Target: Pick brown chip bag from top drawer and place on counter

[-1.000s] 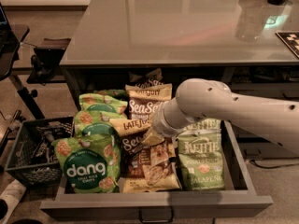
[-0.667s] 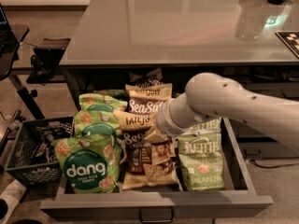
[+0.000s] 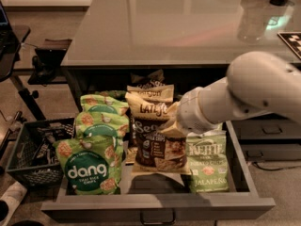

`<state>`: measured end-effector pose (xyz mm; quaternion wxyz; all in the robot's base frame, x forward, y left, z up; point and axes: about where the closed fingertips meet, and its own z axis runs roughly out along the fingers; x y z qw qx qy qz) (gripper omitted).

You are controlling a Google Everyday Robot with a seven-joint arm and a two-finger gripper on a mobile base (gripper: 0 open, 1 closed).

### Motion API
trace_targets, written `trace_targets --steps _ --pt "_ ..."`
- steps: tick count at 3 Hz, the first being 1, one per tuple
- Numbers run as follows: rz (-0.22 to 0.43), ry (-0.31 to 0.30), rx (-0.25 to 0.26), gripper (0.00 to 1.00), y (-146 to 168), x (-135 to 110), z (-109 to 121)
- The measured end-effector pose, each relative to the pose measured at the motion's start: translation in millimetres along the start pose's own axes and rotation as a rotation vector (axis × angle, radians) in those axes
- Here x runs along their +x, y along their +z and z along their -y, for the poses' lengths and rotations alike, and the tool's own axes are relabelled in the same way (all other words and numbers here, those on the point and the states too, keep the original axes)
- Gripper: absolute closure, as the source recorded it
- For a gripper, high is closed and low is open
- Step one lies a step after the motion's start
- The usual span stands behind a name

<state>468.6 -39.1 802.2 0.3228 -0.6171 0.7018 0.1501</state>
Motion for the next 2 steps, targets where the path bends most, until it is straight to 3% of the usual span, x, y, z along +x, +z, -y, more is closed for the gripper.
trace_targets --steps 1,2 --pt "0.054 -0.02 0.032 1.0 -56 -15 4" --pt "0.097 -0.045 0.087 1.0 -109 -24 21"
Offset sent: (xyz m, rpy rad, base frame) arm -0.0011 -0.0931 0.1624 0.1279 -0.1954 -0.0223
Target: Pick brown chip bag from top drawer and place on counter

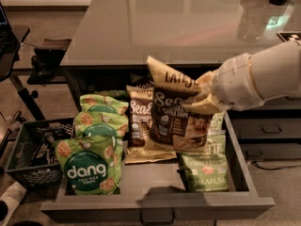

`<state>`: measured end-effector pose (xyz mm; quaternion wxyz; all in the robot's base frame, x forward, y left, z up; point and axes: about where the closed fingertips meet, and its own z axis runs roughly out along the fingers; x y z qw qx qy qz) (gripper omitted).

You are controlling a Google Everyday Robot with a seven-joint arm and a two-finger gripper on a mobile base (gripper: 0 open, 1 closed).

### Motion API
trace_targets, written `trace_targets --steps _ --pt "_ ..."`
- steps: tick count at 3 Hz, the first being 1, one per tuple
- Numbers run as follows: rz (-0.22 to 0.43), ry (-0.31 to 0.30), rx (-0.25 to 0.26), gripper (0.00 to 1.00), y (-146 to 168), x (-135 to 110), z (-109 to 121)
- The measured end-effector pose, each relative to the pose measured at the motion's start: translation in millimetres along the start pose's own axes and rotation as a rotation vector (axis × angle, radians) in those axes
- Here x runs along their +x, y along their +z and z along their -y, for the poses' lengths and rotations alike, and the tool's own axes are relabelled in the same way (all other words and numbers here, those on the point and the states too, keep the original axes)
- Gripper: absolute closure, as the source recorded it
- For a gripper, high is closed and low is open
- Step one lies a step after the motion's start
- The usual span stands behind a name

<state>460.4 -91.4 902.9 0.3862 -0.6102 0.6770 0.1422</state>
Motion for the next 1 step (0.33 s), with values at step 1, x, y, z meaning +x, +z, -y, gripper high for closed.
trace_targets --steps 1 --pt "0.005 -0.011 0.009 1.0 -4.4 -6.3 3.8"
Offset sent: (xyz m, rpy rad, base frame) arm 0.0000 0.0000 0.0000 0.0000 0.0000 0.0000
